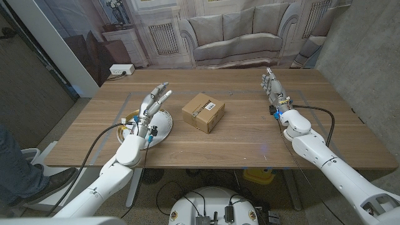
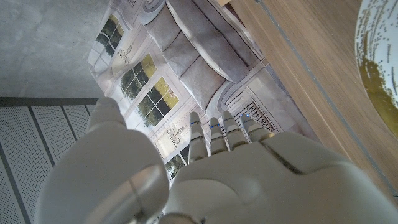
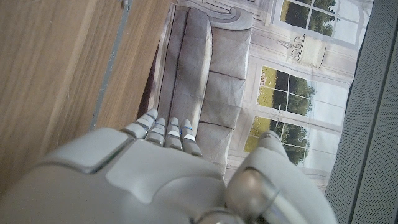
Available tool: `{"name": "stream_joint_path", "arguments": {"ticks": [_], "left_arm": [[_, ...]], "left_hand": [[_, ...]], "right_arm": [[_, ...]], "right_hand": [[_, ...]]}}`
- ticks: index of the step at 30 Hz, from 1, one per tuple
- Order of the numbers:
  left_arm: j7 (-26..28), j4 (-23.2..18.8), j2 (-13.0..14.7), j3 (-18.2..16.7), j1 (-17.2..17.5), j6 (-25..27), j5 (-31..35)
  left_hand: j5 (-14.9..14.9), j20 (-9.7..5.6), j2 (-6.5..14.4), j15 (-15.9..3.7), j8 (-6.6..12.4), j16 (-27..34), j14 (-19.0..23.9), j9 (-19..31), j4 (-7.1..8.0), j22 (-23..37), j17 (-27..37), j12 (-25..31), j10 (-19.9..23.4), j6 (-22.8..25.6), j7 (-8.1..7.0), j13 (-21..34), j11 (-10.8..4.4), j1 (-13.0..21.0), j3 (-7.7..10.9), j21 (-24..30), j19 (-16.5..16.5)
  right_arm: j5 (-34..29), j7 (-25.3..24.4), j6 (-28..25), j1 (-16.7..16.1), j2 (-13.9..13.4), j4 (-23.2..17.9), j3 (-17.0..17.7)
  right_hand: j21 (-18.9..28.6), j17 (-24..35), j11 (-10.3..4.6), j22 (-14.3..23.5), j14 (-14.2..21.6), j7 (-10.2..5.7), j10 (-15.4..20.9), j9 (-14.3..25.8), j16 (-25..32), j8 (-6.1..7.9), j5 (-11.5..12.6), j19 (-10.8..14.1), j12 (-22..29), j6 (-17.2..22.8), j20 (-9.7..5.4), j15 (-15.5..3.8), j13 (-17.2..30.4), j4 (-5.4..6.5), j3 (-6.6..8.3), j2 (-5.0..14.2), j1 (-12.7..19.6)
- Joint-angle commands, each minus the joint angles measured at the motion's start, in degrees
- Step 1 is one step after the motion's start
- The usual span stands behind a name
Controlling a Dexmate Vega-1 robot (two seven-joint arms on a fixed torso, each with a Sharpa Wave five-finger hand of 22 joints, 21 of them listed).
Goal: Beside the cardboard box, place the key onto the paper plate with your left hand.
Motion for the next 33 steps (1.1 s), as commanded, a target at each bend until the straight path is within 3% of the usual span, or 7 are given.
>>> {"name": "stream_joint_path", "arguments": {"ticks": [1, 9, 19, 33], "left_arm": [[2.49, -2.98, 0.12, -0.84, 2.36, 1.55, 1.86], [3.86, -7.63, 3.08, -1.75, 4.03, 6.60, 6.31], [0.75, -5.66, 4.97, -0.61, 1.85, 5.50, 6.79], [4.60, -7.17, 6.56, -1.67, 3.87, 5.92, 12.45]], "left_hand": [[-0.36, -1.96, -0.06, -0.48, 0.47, 0.37, -0.07, 0.26, -0.75, 0.21, 0.15, 0.02, 0.19, 0.51, 0.12, 0.27, -0.02, 0.69, -0.01, -0.04, -0.43], [-0.40, -1.69, -0.19, -0.52, 0.33, 0.36, -0.08, 0.27, -1.03, 0.21, 0.15, -0.03, 0.11, 0.57, 0.17, 0.27, -0.29, 1.20, 0.03, -0.01, -0.43], [-0.43, -1.41, -0.28, -0.77, 0.18, 0.39, 0.00, 0.28, -1.28, 0.21, 0.16, 0.02, 0.26, 0.66, 0.11, 0.28, -0.37, 1.69, 0.05, 0.04, -0.37], [-0.51, -0.79, -0.32, -1.20, 0.02, 0.42, 0.10, 0.29, -1.51, 0.24, 0.18, 0.10, 0.53, 1.05, -0.18, 0.30, -0.78, 2.25, 0.07, 0.09, -0.35]], "right_arm": [[0.33, 0.70, 0.30, 0.11, -0.23, -0.21, 0.30], [0.41, 0.75, 0.41, -0.46, -0.43, -1.35, 0.34], [-1.07, -2.17, 0.07, -2.29, -0.54, -4.02, 0.36], [-2.13, -3.70, -0.09, -2.65, 0.31, -5.45, -0.21]], "right_hand": [[0.59, 0.27, 0.29, 0.31, -0.04, 0.06, 0.18, 0.17, 0.05, 0.26, -0.14, 0.56, 0.47, 0.59, 0.06, 0.27, 0.28, -0.21, 0.15, 0.44, 0.17], [0.63, 0.27, 0.28, 0.32, -0.01, 0.03, 0.23, 0.17, 0.05, 0.23, -0.18, 0.66, 0.49, 0.58, 0.10, 0.27, 0.28, -0.26, 0.13, 0.50, 0.20], [0.63, 0.27, 0.31, 0.32, 0.03, 0.06, 0.35, 0.18, 0.06, 0.25, -0.25, 0.69, 0.52, 0.70, 0.06, 0.29, 0.28, -0.35, 0.09, 0.57, 0.24], [0.64, 0.27, 0.31, 0.32, 0.08, 0.07, 0.51, 0.18, 0.06, 0.25, -0.32, 0.72, 0.56, 0.81, 0.10, 0.31, 0.29, -0.47, 0.05, 0.68, 0.31]]}}
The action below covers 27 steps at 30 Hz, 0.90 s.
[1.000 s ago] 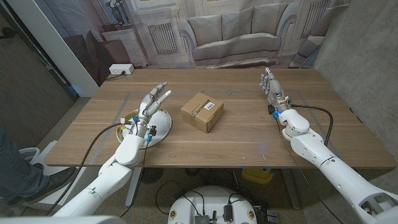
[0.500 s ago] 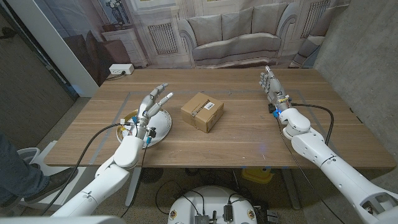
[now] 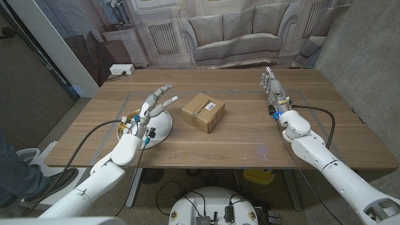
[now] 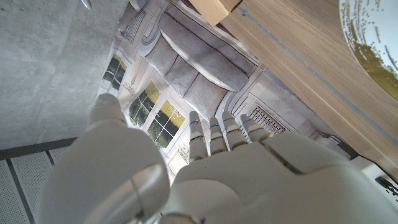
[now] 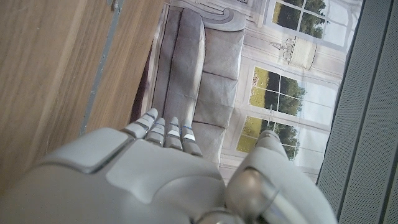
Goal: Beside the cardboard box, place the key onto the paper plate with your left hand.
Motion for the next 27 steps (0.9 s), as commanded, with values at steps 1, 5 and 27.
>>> {"name": "stream_joint_path", "arguments": {"ticks": [1, 5, 27], "left_arm": [[3.39, -1.78, 2.21, -0.90, 1.86, 0.79, 4.79], [4.39, -2.27, 2.41, -1.14, 2.58, 1.28, 5.99], [13.65, -6.43, 3.49, -1.67, 6.10, 7.45, 18.99]], "left_hand": [[-0.11, -0.76, 0.30, -1.19, 0.00, 0.43, 0.12, 0.31, -0.58, 0.24, 0.18, 0.10, 0.03, 0.34, -0.06, 0.31, -0.24, 0.33, 0.07, 0.10, -0.34], [-0.13, -0.49, 0.31, -1.28, -0.03, 0.46, 0.23, 0.31, -0.65, 0.25, 0.19, 0.13, 0.17, 0.52, -0.32, 0.31, -0.44, 0.52, 0.08, 0.14, -0.26], [-0.16, 1.01, 0.43, -2.65, -0.12, 0.35, 0.13, 0.34, -1.01, 0.30, 0.23, -0.03, 0.06, 2.11, -0.90, 0.32, -1.99, 1.73, 0.19, 0.30, 0.11]], "right_arm": [[-1.42, -2.16, -0.23, -0.52, 0.39, -1.47, -0.46], [-1.44, -2.29, -0.46, -0.77, 0.29, -1.88, -0.46], [-1.83, -3.35, -1.05, -2.62, -0.36, -4.19, -0.12]], "right_hand": [[0.23, 0.27, 0.10, 0.32, 0.07, -0.25, 0.30, 0.18, 0.05, 0.25, -0.04, 0.70, 0.11, 0.49, 0.10, 0.28, 0.29, -0.17, 0.06, 0.46, 0.09], [0.23, 0.26, 0.06, 0.32, 0.08, -0.30, 0.31, 0.19, 0.05, 0.25, -0.06, 0.71, 0.11, 0.53, 0.10, 0.30, 0.29, -0.21, 0.06, 0.52, 0.13], [0.16, 0.30, 0.13, 0.33, 0.16, -0.32, 0.42, 0.19, 0.07, 0.37, -0.19, 0.52, 0.11, 1.07, 0.26, 0.38, 0.29, -0.29, -0.09, 0.60, 0.03]]}}
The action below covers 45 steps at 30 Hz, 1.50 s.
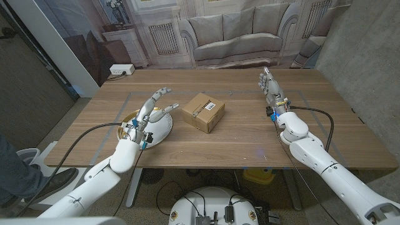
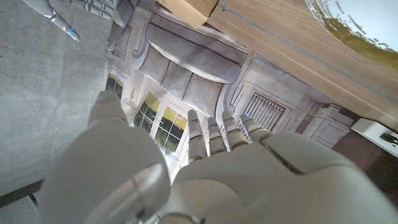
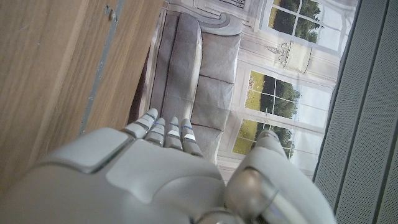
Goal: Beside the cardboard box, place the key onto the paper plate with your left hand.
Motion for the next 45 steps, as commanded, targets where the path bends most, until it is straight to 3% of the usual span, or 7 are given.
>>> {"name": "stream_joint_path", "arguments": {"ticks": [1, 13, 19, 35, 45], "left_arm": [[4.62, -2.06, 0.75, -0.01, 1.68, 3.25, 6.39], [6.90, -2.27, 1.57, 0.45, 1.68, 3.89, 9.02], [8.29, -3.33, 2.23, 0.42, 2.09, 5.43, 11.35], [11.20, -7.10, 4.57, 1.21, 3.03, 12.96, 18.60], [12.59, -8.55, 5.75, 2.68, 2.49, 17.17, 22.59]], "left_hand": [[-0.17, 0.64, 0.21, -2.65, -0.12, 0.33, 0.08, 0.04, -0.31, 0.30, 0.09, -0.10, 0.03, 0.83, -0.20, 0.33, -0.50, 0.46, -0.05, 0.29, -0.37], [-0.12, 0.86, 0.32, -3.13, -0.30, 0.14, -0.55, 0.02, -0.51, 0.33, 0.08, -0.32, -0.52, 1.37, -0.40, 0.31, -0.95, 1.19, 0.06, 0.23, -0.58], [-0.11, 0.45, 0.26, -4.40, -0.44, 0.32, -0.15, -0.01, -0.70, 0.34, 0.04, 0.11, 0.72, 2.15, -1.10, 0.27, -2.53, 1.86, 0.08, 0.28, -0.50], [-0.07, 2.23, 0.29, -4.26, -0.67, 0.25, -0.30, -0.04, -0.88, 0.37, 0.01, 0.11, 1.00, 2.70, -1.45, 0.25, -2.17, 2.65, 0.16, 0.38, -0.29], [-0.03, 2.30, 0.25, -4.21, -0.59, 0.29, -0.22, -0.05, -0.99, 0.40, 0.02, 0.22, 1.49, 3.63, -2.14, 0.25, -2.46, 3.16, 0.18, 0.40, -0.27]], "right_arm": [[-0.27, -0.58, -0.45, -0.82, -0.24, -1.13, 0.08], [-0.44, -1.30, -0.33, -1.70, -0.14, -2.00, 0.23], [-0.57, -1.44, -0.17, -1.97, -0.11, -2.20, 0.27], [-0.35, -0.90, -0.65, -1.42, 0.21, -1.86, -0.23], [-0.13, -0.64, -0.95, -1.07, 0.10, -1.78, -0.21]], "right_hand": [[0.16, 0.31, 0.15, 0.33, 0.17, 0.02, 0.42, 0.19, 0.07, 0.38, -0.14, 0.52, 0.12, 0.79, 0.22, 0.38, 0.29, -0.16, 0.05, 0.15, 0.04], [0.16, 0.31, 0.14, 0.34, 0.16, 0.01, 0.45, 0.19, 0.06, 0.34, -0.19, 0.48, 0.11, 0.85, 0.28, 0.39, 0.29, -0.21, -0.03, 0.20, 0.00], [0.17, 0.31, 0.18, 0.34, 0.18, -0.03, 0.47, 0.20, 0.07, 0.34, -0.21, 0.49, 0.11, 0.91, 0.31, 0.41, 0.29, -0.25, -0.05, 0.23, 0.00], [0.19, 0.32, 0.17, 0.35, 0.24, -0.14, 0.56, 0.20, 0.08, 0.32, -0.25, 0.49, 0.12, 1.04, 0.30, 0.44, 0.29, -0.34, -0.13, 0.31, -0.01], [0.19, 0.32, 0.17, 0.35, 0.26, -0.22, 0.56, 0.20, 0.08, 0.30, -0.28, 0.49, 0.11, 1.06, 0.32, 0.45, 0.29, -0.38, -0.20, 0.32, -0.04]]}}
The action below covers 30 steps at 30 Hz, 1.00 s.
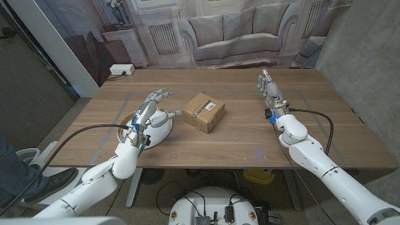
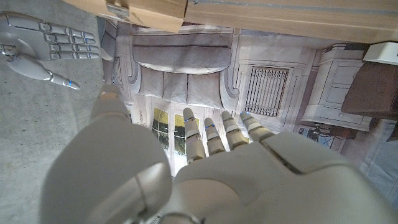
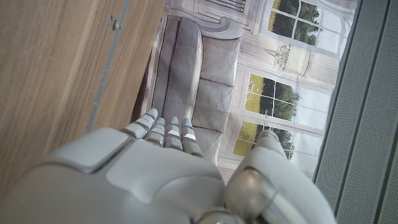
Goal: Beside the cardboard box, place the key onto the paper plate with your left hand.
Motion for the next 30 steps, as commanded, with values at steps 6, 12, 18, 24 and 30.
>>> {"name": "stream_joint_path", "arguments": {"ticks": [6, 12, 18, 24, 30], "left_arm": [[2.33, -2.64, 2.18, 2.16, -0.52, 6.60, 5.95], [3.45, -4.25, 2.89, 2.93, -0.07, 10.04, 9.16], [3.97, -5.47, 3.29, 3.89, 0.04, 13.35, 11.53], [4.33, -6.63, 3.87, 4.76, 0.19, 16.63, 13.84], [3.99, -8.01, 4.79, 5.57, 0.35, 20.01, 16.20]], "left_hand": [[-0.03, 0.48, -0.12, -4.27, -0.07, 0.32, 0.36, 0.11, -0.37, 0.11, 0.18, 0.25, 0.70, 0.77, 0.00, 0.25, -0.11, 0.72, 0.01, 0.41, -0.03], [0.00, 0.44, -0.17, -4.30, -0.13, 0.33, 0.41, 0.11, -0.37, 0.11, 0.19, 0.25, 0.82, 0.94, 0.01, 0.25, -0.28, 0.85, -0.02, 0.39, -0.08], [0.03, 0.42, -0.20, -4.22, -0.23, 0.33, 0.40, 0.11, -0.38, 0.12, 0.19, 0.22, 0.84, 1.00, -0.28, 0.25, -0.03, 1.01, -0.04, 0.36, -0.18], [0.09, 0.35, -0.22, -3.90, -0.27, 0.27, 0.23, 0.13, -0.44, 0.13, 0.21, -0.01, 0.37, 1.29, -0.75, 0.27, 0.21, 1.32, -0.02, 0.33, -0.30], [0.25, 0.04, -0.29, -3.90, -0.31, -0.13, -0.99, 0.14, -0.63, 0.14, 0.24, -0.60, -1.09, 1.95, -1.59, 0.29, -0.19, 2.11, 0.05, 0.16, -0.82]], "right_arm": [[0.55, 0.68, -0.39, 0.87, 0.13, 0.54, -0.14], [0.68, 0.76, -0.29, 1.15, 0.32, 0.95, -0.15], [0.81, 0.92, 0.24, 1.17, 0.50, 1.34, -0.07], [1.07, 1.10, 0.61, 1.08, 0.61, 1.63, 0.05], [1.40, 1.34, 1.05, 0.90, 0.73, 1.87, 0.19]], "right_hand": [[0.20, 0.32, 0.31, 0.35, 0.29, -0.01, 0.32, 0.20, 0.08, 0.29, -0.29, 0.50, 0.13, 0.46, 0.33, 0.43, 0.29, -0.17, 0.03, 0.37, -0.04], [0.20, 0.33, 0.24, 0.35, 0.37, -0.05, 0.44, 0.20, 0.11, 0.30, -0.30, 0.51, 0.17, 0.53, 0.33, 0.39, 0.29, -0.20, -0.01, 0.39, -0.06], [0.22, 0.32, 0.28, 0.35, 0.40, 0.02, 0.43, 0.20, 0.11, 0.31, -0.31, 0.55, 0.15, 0.62, 0.34, 0.46, 0.29, -0.24, -0.03, 0.41, -0.05], [0.22, 0.32, 0.35, 0.35, 0.40, 0.01, 0.48, 0.21, 0.11, 0.31, -0.31, 0.55, 0.17, 0.66, 0.38, 0.41, 0.29, -0.27, -0.05, 0.46, -0.04], [0.24, 0.32, 0.20, 0.35, 0.48, -0.05, 0.54, 0.21, 0.13, 0.31, -0.32, 0.60, 0.18, 0.71, 0.36, 0.40, 0.29, -0.31, -0.07, 0.49, -0.03]]}}
